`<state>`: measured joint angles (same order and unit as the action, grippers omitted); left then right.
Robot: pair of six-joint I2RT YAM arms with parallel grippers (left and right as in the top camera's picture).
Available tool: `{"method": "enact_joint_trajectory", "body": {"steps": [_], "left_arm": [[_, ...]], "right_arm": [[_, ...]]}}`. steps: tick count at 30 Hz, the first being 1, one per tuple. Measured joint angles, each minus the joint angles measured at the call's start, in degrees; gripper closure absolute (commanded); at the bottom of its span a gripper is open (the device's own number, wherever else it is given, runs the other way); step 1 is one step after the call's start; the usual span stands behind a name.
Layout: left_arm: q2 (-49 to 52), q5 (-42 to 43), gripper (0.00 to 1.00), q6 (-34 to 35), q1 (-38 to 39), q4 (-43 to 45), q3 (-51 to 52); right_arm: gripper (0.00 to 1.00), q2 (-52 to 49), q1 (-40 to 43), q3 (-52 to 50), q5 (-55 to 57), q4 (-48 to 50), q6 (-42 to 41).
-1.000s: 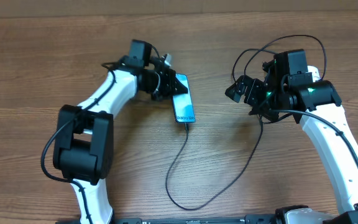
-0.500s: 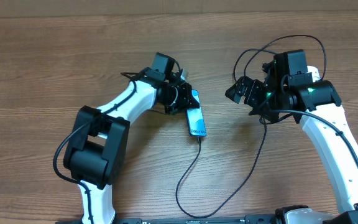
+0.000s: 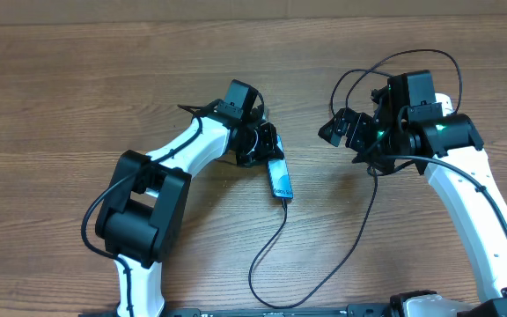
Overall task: Plug charger to phone and switch on socket
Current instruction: 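Lay the phone flat on the table center with the left gripper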
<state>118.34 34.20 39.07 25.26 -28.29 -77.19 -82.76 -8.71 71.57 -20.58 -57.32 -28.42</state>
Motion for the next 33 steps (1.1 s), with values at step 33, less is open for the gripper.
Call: {"method": "enact_joint_trajectory", "body": {"steps": [33], "left_arm": [[3.45,3.34,0.68,-3.04,0.02,-2.36,-0.17]], "right_arm": [[0.0,0.0,0.0,0.0,-0.04,0.22,0.0]]}}
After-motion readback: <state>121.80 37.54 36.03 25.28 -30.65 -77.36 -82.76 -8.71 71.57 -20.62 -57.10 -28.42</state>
